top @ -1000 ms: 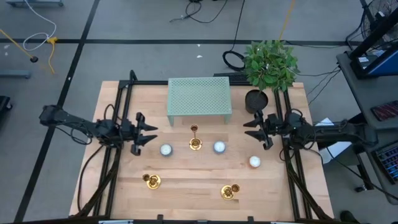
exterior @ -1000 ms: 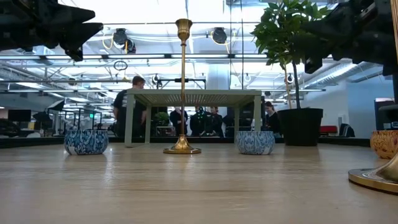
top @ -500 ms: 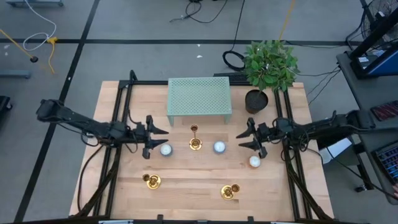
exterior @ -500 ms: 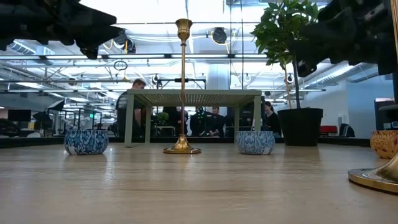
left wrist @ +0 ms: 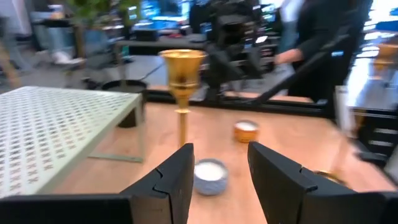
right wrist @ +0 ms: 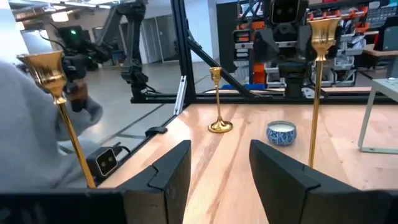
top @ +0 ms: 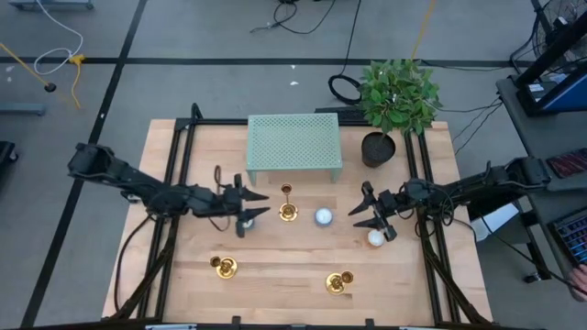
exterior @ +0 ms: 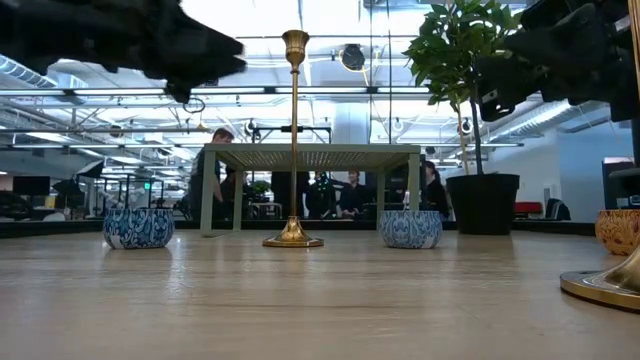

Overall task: Pick & Place candle stick holders
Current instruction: Put the middle gold candle holder on the shelf

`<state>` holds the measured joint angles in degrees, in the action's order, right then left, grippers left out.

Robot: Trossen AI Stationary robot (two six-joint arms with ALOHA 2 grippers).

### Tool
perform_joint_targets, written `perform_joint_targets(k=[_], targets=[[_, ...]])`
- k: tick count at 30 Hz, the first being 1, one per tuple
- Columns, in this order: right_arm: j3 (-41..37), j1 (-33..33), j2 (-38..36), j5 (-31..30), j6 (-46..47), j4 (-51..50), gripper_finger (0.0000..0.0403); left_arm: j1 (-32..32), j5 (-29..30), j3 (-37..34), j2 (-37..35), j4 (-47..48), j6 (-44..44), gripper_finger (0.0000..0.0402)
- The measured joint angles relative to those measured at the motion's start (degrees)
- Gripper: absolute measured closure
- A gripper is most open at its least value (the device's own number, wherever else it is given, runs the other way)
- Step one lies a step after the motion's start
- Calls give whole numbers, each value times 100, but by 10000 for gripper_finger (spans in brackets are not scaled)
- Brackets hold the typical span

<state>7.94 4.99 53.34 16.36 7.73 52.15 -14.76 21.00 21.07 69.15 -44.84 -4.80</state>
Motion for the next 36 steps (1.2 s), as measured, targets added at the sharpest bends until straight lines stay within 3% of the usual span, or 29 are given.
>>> perform_joint_targets(k=[5,14,22,25,32,36], targets=[[4,0,0,0,-9,-8,248,53,447,439,647,-2,-44,243],[4,0,0,0,-8,-12,248,335,516,967,1593,11,-590,243],[7,0,0,0,-7,-32,248,496,515,1249,1988,8,-427,245],[7,0,0,0,-9,-62,248,527,515,1249,1984,4,-431,268],[9,0,0,0,-14,-64,248,529,458,1249,1984,-9,-389,383],[9,0,0,0,-136,-75,248,524,452,1247,1984,-228,-393,373]])
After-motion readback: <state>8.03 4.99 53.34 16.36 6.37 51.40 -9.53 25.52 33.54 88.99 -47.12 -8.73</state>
